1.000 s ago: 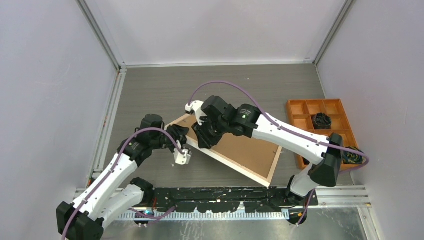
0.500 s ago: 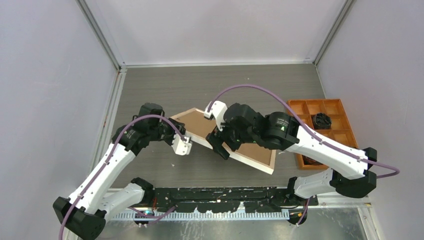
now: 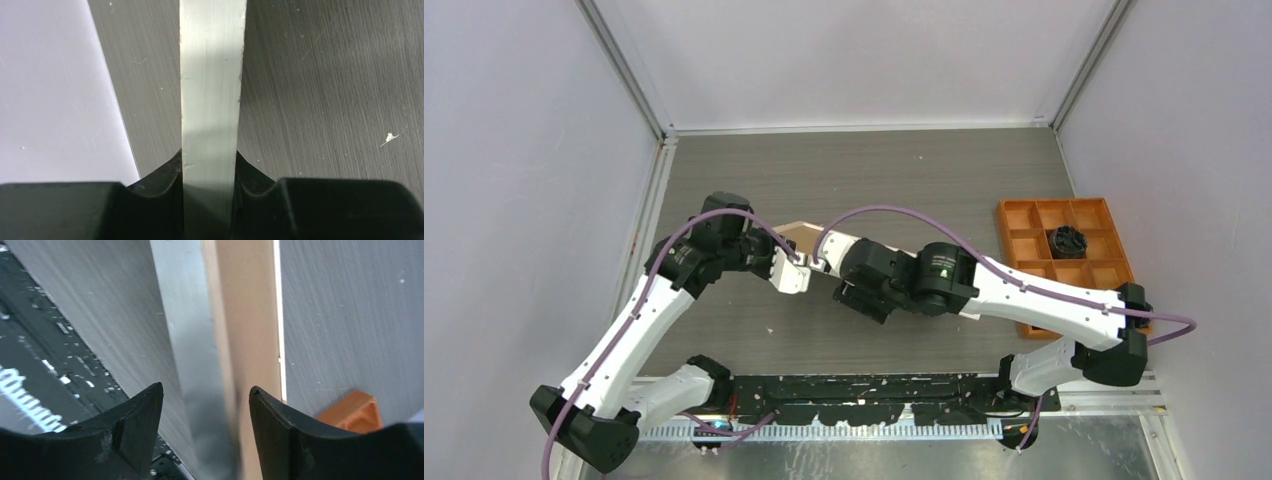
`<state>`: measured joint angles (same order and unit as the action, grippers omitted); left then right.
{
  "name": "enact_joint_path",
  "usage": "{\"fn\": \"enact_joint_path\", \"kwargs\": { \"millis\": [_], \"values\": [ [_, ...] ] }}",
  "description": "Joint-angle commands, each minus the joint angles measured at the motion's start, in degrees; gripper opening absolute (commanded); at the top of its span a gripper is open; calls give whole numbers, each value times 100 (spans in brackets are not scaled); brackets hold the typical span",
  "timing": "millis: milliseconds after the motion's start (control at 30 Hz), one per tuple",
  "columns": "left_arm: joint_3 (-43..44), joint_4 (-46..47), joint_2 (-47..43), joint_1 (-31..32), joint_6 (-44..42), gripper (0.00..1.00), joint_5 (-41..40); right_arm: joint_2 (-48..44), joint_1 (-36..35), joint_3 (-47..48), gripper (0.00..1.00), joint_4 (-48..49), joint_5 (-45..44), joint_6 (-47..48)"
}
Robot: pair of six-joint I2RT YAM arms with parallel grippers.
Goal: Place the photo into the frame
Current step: Turn over the photo frame at the center of the board.
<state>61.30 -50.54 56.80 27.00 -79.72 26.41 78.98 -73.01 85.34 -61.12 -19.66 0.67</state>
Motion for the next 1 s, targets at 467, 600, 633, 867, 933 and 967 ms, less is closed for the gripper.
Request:
{"fn": "enact_joint_path", "kwargs": {
  "millis": [467,600,633,867,933,967],
  "values": [
    [2304,239,301,-572,4712,96,79,575,2400,1615,8,535,1973,-7],
    [2751,237,524,-1402,5813,98,569,1505,2689,2826,5,127,2401,-482],
    [2843,205,611,-1688,6106,99,786,1754,2748,3181,5,25,2441,-680],
    [2862,-198,1217,-3089,6658,100,1741,2467,3645,3873,4,364,3389,-2193],
    [2628,-171,1233,-3230,6521,100,1789,2243,4062,3225,4,965,3804,-2776],
    [2482,-103,1230,-3273,6498,100,1807,2112,4273,2829,5,1306,3954,-3069]
  ]
}}
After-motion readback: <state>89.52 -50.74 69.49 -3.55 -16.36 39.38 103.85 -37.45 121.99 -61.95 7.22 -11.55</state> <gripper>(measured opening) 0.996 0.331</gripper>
